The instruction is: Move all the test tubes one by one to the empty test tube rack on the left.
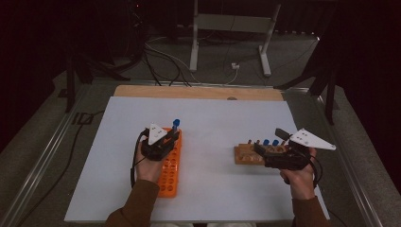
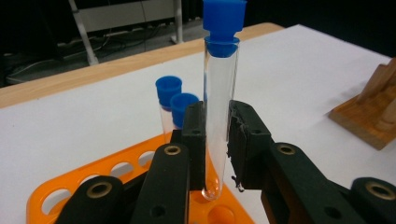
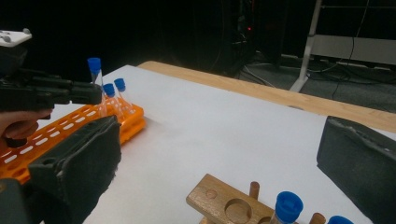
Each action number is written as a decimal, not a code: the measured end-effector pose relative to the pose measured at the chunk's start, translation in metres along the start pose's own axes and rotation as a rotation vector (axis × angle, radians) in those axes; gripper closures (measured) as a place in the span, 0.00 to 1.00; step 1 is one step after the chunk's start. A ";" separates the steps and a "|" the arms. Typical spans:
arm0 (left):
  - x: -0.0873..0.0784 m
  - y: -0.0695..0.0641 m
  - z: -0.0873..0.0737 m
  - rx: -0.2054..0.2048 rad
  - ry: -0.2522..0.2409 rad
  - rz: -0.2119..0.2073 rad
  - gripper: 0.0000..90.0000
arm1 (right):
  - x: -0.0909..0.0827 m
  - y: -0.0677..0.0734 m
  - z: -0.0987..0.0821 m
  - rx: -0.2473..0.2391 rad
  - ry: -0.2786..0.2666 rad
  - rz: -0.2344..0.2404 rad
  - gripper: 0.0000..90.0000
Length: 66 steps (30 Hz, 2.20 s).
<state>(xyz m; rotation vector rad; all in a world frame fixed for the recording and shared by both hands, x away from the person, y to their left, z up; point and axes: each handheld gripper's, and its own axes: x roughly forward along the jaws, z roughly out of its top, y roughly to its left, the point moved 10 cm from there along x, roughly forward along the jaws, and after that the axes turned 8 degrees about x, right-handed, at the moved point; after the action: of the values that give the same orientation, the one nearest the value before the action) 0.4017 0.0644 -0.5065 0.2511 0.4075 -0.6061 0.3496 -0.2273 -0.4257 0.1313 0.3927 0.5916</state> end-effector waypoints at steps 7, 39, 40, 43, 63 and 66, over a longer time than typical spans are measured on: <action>0.003 0.004 -0.009 -0.014 0.050 0.001 0.87 | 0.000 0.000 0.000 -0.001 0.000 0.001 0.00; 0.016 -0.001 -0.037 0.004 0.278 -0.008 0.87 | 0.000 -0.001 -0.002 -0.003 0.008 0.002 0.00; 0.016 -0.001 -0.037 0.002 0.279 -0.008 0.87 | 0.000 -0.001 -0.002 -0.004 0.008 0.001 0.00; 0.015 0.000 -0.037 -0.010 0.281 -0.007 0.87 | -0.001 -0.001 -0.001 -0.003 0.005 0.001 0.00; -0.018 0.000 -0.020 -0.101 0.067 -0.052 0.52 | -0.002 -0.009 0.000 -0.008 0.004 -0.031 0.00; -0.022 -0.002 -0.016 -0.101 0.036 -0.062 0.43 | -0.002 -0.011 0.000 -0.004 0.001 -0.036 0.00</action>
<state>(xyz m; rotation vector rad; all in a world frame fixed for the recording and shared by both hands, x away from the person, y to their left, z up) 0.3789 0.0791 -0.5112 0.1535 0.4804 -0.6406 0.3538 -0.2381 -0.4273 0.1194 0.3945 0.5570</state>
